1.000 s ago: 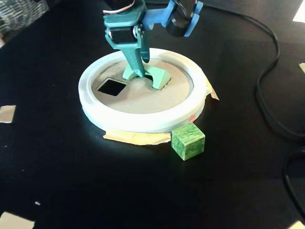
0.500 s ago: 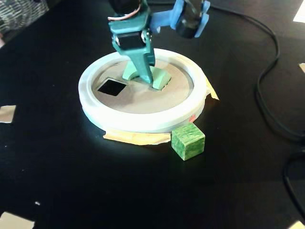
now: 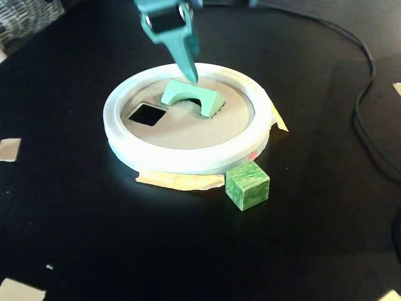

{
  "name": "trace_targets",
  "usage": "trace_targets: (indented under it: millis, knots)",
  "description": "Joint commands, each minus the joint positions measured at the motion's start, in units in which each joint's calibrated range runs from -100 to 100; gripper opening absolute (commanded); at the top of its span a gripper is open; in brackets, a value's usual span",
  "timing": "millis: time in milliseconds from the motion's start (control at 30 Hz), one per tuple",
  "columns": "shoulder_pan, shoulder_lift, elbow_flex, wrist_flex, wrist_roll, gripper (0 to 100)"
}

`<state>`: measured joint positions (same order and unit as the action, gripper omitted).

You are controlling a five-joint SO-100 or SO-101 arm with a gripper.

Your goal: Pick up the U shape block and drop it in corresponding U shaped hole

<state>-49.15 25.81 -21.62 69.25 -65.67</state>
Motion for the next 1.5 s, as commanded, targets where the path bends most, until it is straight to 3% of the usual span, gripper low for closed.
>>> trace_targets:
  millis: [0, 133, 267, 600, 667, 800, 933, 1133, 1467]
  knots:
    - [-2.7, -7.6, -4.7, -0.4, -1.5, 56]
    - [-4.7, -7.6, -4.8, -1.6, -3.9, 56]
    - [-4.0, -7.7, -4.7, -1.6, -3.3, 62]
    - [-3.5, -8.2, -3.7, -0.5, -3.9, 64]
    - [-4.5, -7.5, -4.5, -1.5, -3.9, 71]
    - [-6.7, -7.2, -4.6, -1.7, -3.7, 100]
    - [-6.7, -7.2, -4.7, -2.9, -3.9, 100]
    - [-7.9, -3.2, -4.7, -21.9, -4.0, 100]
    - [-11.4, 0.9, -3.6, -23.5, -7.4, 100]
